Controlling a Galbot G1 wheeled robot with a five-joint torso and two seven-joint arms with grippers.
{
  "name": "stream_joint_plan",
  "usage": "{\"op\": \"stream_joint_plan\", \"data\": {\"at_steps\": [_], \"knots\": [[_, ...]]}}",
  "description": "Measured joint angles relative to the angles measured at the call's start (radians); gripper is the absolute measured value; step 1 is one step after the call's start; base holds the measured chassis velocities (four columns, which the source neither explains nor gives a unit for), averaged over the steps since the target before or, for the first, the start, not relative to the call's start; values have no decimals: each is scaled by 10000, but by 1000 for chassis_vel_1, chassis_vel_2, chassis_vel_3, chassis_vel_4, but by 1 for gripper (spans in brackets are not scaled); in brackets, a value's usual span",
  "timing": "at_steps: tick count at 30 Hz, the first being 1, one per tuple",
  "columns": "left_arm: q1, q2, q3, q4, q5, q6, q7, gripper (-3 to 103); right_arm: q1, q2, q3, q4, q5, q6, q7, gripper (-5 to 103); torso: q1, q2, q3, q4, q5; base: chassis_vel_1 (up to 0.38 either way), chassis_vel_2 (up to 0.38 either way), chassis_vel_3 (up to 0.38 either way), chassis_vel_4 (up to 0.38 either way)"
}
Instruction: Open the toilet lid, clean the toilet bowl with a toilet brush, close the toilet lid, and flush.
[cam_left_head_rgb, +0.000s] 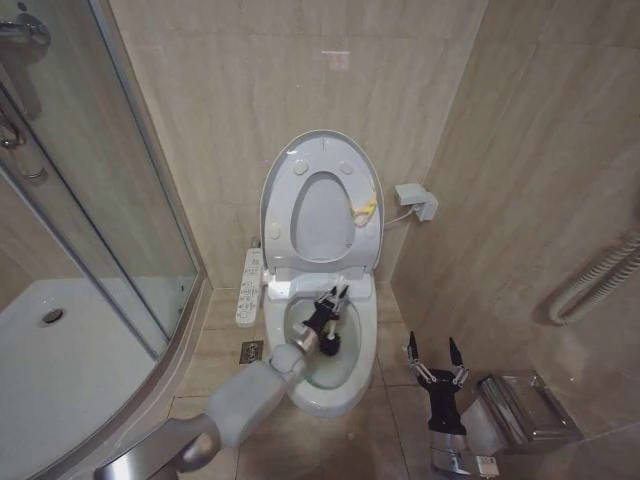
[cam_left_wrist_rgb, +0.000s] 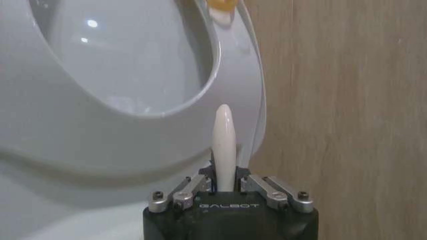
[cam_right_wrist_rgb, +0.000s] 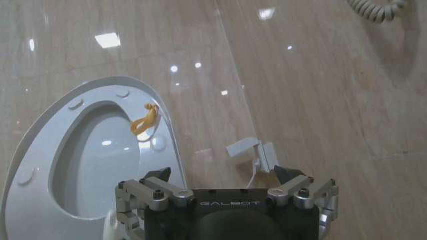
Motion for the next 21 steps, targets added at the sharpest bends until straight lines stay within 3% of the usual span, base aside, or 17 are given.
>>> {"op": "stream_joint_plan", "data": {"at_steps": [4, 11, 13, 17, 21], "knots": [[-315, -181, 63, -1337, -271, 172, -63, 19, 182, 1, 11, -24, -12, -159, 66, 100, 0, 1, -1, -17, 0, 0, 0, 0, 0], [-194, -177, 308, -490, -142, 109, -18, 19, 180, 1, 79, -72, 14, -156, 63, 100, 0, 0, 0, -14, -1, 0, 0, 0, 0], [-53, 188, 305, -151, -56, 42, -28, 19, 199, 0, 239, -98, 159, -162, 72, 100, 0, 0, 1, 0, 0, 0, 0, 0, 0], [-182, 703, 421, -305, -291, 61, -203, 19, 246, 1, 279, -63, 232, -199, 81, 100, 0, 0, 1, -3, -5, 0, 0, 0, 0], [-828, 1509, 1165, -1559, -1283, 403, -628, 19, 283, 1, 263, 25, 105, -218, 77, 100, 1, 0, 0, -13, -2, 0, 0, 0, 0]]}}
